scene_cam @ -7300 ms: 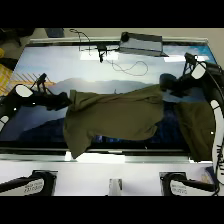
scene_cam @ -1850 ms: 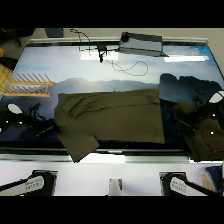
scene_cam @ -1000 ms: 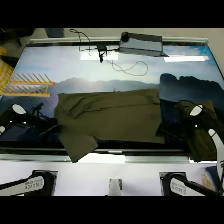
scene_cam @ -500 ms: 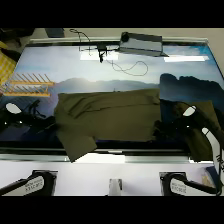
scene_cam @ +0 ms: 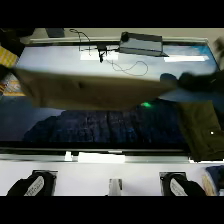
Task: Fold the shirts.
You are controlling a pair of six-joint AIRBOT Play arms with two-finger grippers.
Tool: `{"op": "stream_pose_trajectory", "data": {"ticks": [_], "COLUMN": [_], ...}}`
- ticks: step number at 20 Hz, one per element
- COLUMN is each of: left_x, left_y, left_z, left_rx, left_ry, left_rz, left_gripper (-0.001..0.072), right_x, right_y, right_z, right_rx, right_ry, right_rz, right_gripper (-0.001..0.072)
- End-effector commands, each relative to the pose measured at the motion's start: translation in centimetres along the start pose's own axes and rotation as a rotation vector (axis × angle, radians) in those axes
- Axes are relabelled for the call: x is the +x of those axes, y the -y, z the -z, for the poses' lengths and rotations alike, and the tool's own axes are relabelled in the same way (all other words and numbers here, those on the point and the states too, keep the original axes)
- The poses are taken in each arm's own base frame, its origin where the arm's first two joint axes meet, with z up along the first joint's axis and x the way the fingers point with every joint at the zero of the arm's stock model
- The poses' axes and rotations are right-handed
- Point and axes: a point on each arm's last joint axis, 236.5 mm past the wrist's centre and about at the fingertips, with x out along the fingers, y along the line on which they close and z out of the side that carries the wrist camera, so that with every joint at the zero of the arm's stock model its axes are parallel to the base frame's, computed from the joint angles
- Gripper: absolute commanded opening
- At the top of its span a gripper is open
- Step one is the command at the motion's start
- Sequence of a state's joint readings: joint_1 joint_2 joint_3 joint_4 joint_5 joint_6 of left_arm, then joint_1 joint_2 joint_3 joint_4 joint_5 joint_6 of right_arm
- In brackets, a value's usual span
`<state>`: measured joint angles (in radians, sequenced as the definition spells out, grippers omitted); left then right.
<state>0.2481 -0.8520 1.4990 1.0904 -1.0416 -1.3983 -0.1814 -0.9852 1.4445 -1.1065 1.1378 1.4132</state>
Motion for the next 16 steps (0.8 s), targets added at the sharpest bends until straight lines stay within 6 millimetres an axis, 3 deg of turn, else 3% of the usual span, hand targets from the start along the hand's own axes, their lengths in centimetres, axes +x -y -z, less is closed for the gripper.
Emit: {"op": "stream_pose_trajectory", "data": {"ticks": [1,2,3,4,6,9,13,15,16], "left_x": [-18.5,-21.7,-23.7,-25.0,-25.5,-24.1,-23.7,-21.7,-19.6], "left_y": [7.9,9.4,10.4,11.1,11.6,9.7,9.3,8.6,7.8], "left_z": [-16.1,-16.9,-17.0,-16.7,-15.6,-14.3,-14.1,-13.4,-12.1], "left_rx": [0.171,0.201,0.22,0.218,0.196,0.257,0.259,0.244,0.218], "left_ry": [0.639,0.698,0.726,0.732,0.699,0.613,0.598,0.529,0.441], "left_rz": [0.017,0.026,0.034,0.045,0.061,-0.036,-0.049,-0.048,-0.044], "left_gripper": [0.0034,0.0033,0.0033,0.0033,0.0032,0.0032,0.0032,0.0032,0.0032], "right_x": [-20.0,-24.6,-27.4,-28.9,-29.7,-28.9,-26.9,-23.7,-21.1], "right_y": [-6.1,-7.5,-8.6,-9.2,-9.6,-8.5,-7.7,-6.4,-5.4], "right_z": [-13.3,-14.0,-13.7,-12.9,-10.9,-10.3,-9.8,-8.7,-7.5], "right_rx": [-0.24,-0.26,-0.243,-0.22,-0.222,-0.227,-0.217,-0.198,-0.181], "right_ry": [0.649,0.765,0.822,0.835,0.794,0.748,0.672,0.55,0.442], "right_rz": [0.106,0.12,0.11,0.093,0.099,0.144,0.153,0.159,0.162], "right_gripper": [0.0025,0.0025,0.0025,0.0025,0.0025,0.0025,0.0025,0.0026,0.0026]}}
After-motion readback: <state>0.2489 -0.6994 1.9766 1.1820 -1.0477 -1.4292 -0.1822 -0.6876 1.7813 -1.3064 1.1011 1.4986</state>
